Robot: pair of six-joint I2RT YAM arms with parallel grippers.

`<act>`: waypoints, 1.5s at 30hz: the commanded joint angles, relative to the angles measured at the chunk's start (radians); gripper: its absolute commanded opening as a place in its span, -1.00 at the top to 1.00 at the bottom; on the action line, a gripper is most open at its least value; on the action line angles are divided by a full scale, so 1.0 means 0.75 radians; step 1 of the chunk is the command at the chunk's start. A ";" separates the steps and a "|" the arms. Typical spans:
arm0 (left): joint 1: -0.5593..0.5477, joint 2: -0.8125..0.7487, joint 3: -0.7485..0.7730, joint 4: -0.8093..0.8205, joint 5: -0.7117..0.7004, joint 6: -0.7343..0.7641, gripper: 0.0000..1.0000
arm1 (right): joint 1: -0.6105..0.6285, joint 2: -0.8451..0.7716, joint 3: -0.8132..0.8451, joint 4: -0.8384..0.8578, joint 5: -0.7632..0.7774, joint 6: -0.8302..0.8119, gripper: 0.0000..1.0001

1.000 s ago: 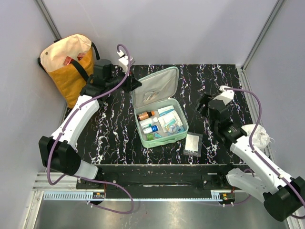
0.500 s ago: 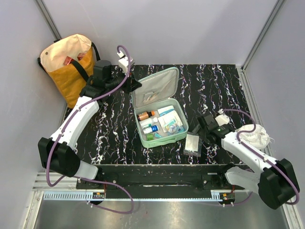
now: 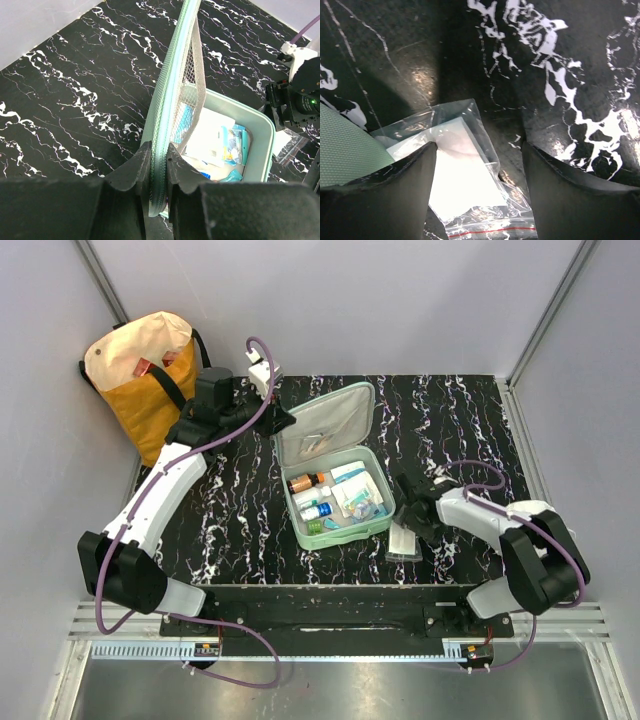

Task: Organize the medicine kit
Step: Pick up the medical item at the center of the board, then place the medical item at the medicine box.

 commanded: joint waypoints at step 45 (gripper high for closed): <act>0.003 -0.005 0.047 -0.081 0.008 0.010 0.81 | -0.008 -0.131 0.569 1.402 -0.920 -1.846 1.00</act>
